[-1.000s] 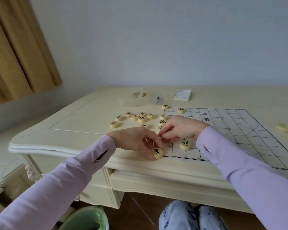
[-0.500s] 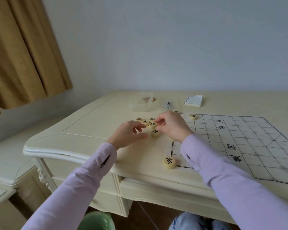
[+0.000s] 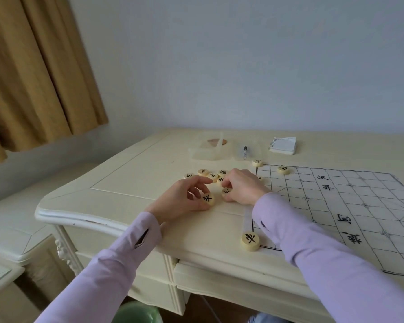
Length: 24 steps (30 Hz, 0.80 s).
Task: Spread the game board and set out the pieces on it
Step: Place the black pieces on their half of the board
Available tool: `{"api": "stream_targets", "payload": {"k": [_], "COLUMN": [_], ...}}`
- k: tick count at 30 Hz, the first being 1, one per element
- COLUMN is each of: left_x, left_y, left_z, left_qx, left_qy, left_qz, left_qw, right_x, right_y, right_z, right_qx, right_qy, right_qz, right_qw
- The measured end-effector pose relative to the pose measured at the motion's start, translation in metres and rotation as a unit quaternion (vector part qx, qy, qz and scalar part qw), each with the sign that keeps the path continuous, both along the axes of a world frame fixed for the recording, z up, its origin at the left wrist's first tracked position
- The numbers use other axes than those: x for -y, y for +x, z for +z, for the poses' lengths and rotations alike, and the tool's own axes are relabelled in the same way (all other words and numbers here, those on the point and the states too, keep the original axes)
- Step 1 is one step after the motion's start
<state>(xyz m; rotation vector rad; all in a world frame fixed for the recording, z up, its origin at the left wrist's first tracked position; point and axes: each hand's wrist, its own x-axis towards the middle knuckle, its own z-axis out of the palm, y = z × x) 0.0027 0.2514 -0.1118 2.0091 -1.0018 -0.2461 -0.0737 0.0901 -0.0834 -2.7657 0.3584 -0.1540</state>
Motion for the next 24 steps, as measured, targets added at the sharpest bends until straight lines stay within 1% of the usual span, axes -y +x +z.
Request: {"api": "stream_targets", "payload": {"k": [3,7,13,16,18,20,23,24], "left_x": [-0.001,-0.001,-0.001,0.0,0.002,0.006,0.014,0.016], "left_y": [-0.001,0.0,0.001,0.001,0.0,-0.002,-0.004,-0.004], "left_z": [-0.001,-0.002,-0.005,-0.005,-0.004,-0.002,0.004,0.006], "left_qx": [0.005,0.01,0.006,0.0,-0.001,0.013,0.082,0.09], "left_qy": [-0.02,-0.026,-0.022,-0.008,0.011,0.052,0.127,0.141], "left_qz": [-0.013,-0.016,-0.006,0.004,0.008,0.026,0.054,0.053], "left_qw": [1.0,0.999,1.0,1.0,1.0,0.998,0.987,0.984], "right_x": [0.002,0.002,-0.002,-0.003,-0.002,0.0,0.01,0.015], "right_y": [0.0,-0.003,-0.004,-0.004,-0.004,-0.006,-0.012,-0.014], "right_z": [0.0,0.0,0.0,-0.002,-0.002,0.001,0.016,0.022], "right_qx": [0.009,0.018,0.023,0.025,0.023,0.025,0.046,0.056], "right_qy": [0.006,0.024,-0.005,-0.004,0.002,0.014,0.062,0.088], "right_qz": [0.013,0.033,0.039,0.035,0.034,0.027,0.015,0.01], "right_qw": [1.0,0.999,0.999,0.999,0.999,0.999,0.997,0.995]}}
